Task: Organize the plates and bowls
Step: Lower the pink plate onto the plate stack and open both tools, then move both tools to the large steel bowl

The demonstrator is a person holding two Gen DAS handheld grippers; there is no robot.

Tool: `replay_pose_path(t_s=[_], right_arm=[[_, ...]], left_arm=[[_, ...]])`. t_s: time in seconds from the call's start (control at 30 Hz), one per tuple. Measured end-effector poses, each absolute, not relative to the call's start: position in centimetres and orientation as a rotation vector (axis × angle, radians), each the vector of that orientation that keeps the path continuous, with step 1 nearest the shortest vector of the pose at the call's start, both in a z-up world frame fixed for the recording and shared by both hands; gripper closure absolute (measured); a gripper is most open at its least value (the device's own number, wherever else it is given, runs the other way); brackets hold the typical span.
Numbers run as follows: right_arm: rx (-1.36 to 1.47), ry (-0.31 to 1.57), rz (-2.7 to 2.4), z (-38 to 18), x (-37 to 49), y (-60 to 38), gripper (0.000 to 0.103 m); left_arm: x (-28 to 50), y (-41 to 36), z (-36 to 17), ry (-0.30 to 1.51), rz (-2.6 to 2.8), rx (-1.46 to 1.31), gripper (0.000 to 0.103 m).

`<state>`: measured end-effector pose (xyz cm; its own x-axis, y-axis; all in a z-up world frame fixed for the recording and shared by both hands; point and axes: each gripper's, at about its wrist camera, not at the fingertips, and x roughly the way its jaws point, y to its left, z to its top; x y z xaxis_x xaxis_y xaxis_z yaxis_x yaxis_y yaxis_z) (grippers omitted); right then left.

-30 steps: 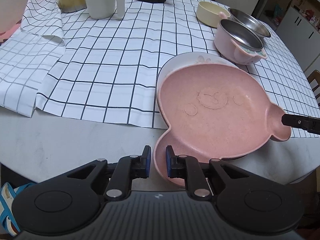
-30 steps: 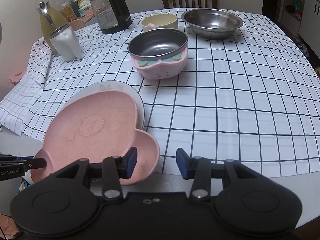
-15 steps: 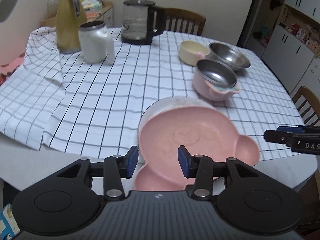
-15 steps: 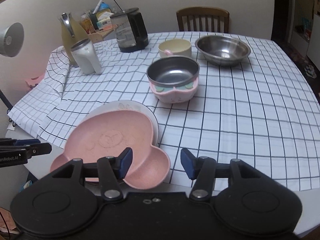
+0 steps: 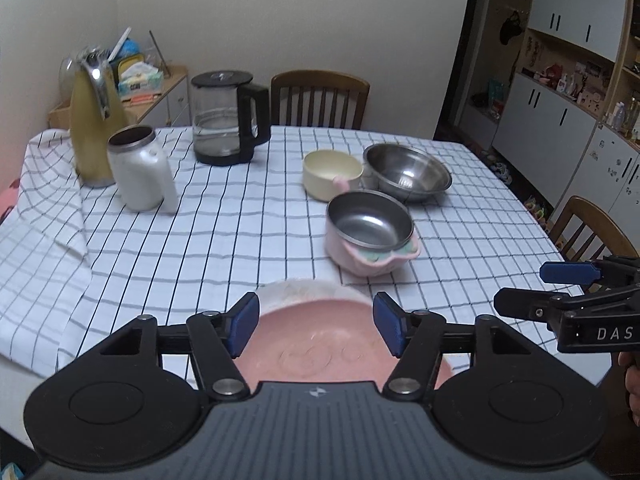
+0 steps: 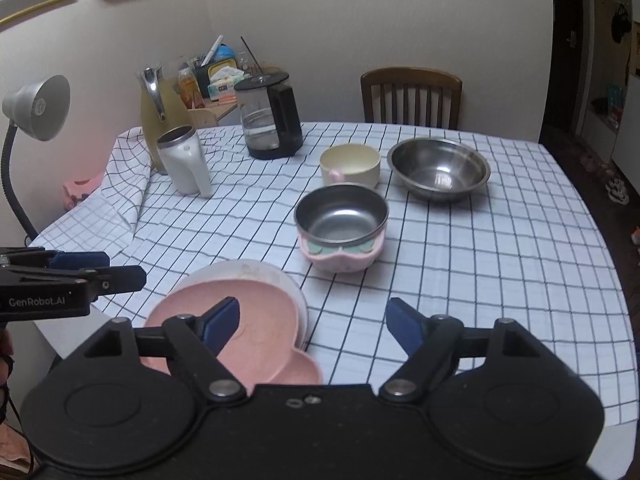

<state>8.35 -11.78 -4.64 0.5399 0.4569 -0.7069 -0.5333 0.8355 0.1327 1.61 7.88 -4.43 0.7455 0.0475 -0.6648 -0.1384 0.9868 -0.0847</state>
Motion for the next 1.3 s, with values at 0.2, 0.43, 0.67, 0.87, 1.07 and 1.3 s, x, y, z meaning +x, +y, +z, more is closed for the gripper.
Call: replay_pose_path(t_s=[0.2,0.43,0.67,0.87,1.07,1.3], right_arm=[[-0.115,0.761,0.566,-3.7,10.3,-13.4,0.006],[-0.127,0.682,0.538,-2.4,13.6,-15.7,0.0],[-0.144,0.632,0.528,-1.6,18.4,-17.9,0.0],[-0.159,0.618,0.527,-1.8,23.6,-19.7,0.0],[-0.185,0.628,0.514,-2.9,28.7,-21.0,0.0],[-0.191,0.649,0.505,-4.9,34.5,-21.5,0.0]], left_arm=[[4.2,5.9,-3.1,0.665,0.073,-0.128,0.025],[8.4,3.0,-2.2,0.616,0.048,-0.143,0.02],[13.9,0.0,-2.0,0.597,0.049,-0.149,0.018],[19.4,-1.7,-2.6,0.607,0.102,-0.18,0.018],[24.8,-3.0,-4.0,0.631,0.173,-0.176,0.018],[30.5,-3.7,-6.3,0.687,0.229,-0.184,0.018]])
